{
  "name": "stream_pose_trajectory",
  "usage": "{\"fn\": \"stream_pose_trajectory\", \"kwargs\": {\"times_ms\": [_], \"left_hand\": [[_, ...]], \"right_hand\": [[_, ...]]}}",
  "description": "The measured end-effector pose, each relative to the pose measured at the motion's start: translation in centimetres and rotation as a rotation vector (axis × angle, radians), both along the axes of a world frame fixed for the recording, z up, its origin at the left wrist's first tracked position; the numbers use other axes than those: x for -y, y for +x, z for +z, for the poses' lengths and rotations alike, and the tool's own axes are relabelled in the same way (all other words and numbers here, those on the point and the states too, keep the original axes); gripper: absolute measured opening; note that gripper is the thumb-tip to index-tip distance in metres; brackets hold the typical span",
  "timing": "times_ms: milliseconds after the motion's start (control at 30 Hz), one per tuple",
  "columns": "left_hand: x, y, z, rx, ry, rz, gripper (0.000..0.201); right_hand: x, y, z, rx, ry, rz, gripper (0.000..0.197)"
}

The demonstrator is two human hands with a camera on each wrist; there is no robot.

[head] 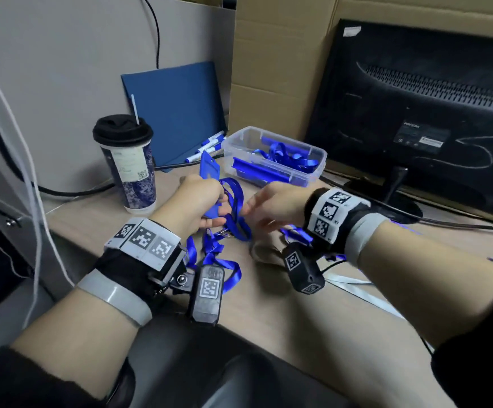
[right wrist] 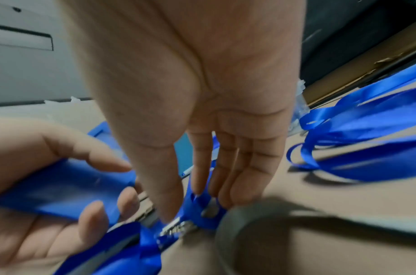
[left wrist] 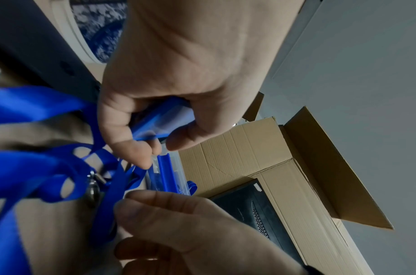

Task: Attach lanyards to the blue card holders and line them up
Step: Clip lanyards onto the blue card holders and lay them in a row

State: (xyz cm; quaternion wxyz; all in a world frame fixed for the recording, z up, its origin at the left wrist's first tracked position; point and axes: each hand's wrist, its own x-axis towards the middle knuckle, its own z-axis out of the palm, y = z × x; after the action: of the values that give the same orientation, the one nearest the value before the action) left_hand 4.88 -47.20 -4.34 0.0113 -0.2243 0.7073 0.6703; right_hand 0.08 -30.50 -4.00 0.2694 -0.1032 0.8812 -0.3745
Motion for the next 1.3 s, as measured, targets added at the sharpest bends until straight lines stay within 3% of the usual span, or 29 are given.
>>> {"fn": "stream_pose_trajectory", "kwargs": {"times_ms": [33,133,267,367,467,567,700,800,933,1100,1300], "left_hand": [[0.2,0.2,-0.2,0.021,-0.005,-0.002,0.031],[0.6,1.2,-0.5,0.073,-0.009,-0.053,0.009],[0.9,1.7,-0.6,0.100,-0.035,-0.103,0.022],[1.4,1.6,-0.4,0.094,-0.042,-0.110,0.016],[1.7,1.5,-0.2,0.104,-0.031,-0.138,0.011],[1.5,1.5,-0.3,0.148,-0.003,-0.195,0.015],[1.5,1.5,-0.7,0.181,-0.006,-0.220,0.015],[1.8,1.3,-1.0,0.192,-0.002,-0.235,0.015],[1.9,1.1,-0.9,0.175,-0.042,-0.171,0.006],[2.1,0.9,-1.0,0.107,-0.028,-0.093,0.014],[2.3,1.5,-1.2,0.182,-0.025,-0.150,0.013]], "right_hand": [[0.5,0.3,-0.6,-0.029,0.081,0.031,0.019],[1.7,1.2,-1.3,-0.165,0.292,0.072,0.031],[2.1,1.4,-1.2,-0.265,0.491,0.071,0.030],[2.4,0.7,-0.8,-0.235,0.235,-0.045,0.012],[2.8,-0.4,-0.7,-0.303,-0.105,-0.201,0.017],[3.1,-1.1,-1.0,-0.290,-0.323,-0.240,0.006],[3.4,-1.0,-1.4,-0.170,-0.466,-0.256,0.061],[3.4,-0.6,-1.3,-0.223,-0.300,-0.239,0.066],[2.9,0.0,-0.9,-0.105,-0.103,-0.113,0.030],[2.9,0.4,-1.1,-0.013,0.024,0.018,0.031],[4.1,0.4,-2.0,-0.028,0.155,0.146,0.038]]}}
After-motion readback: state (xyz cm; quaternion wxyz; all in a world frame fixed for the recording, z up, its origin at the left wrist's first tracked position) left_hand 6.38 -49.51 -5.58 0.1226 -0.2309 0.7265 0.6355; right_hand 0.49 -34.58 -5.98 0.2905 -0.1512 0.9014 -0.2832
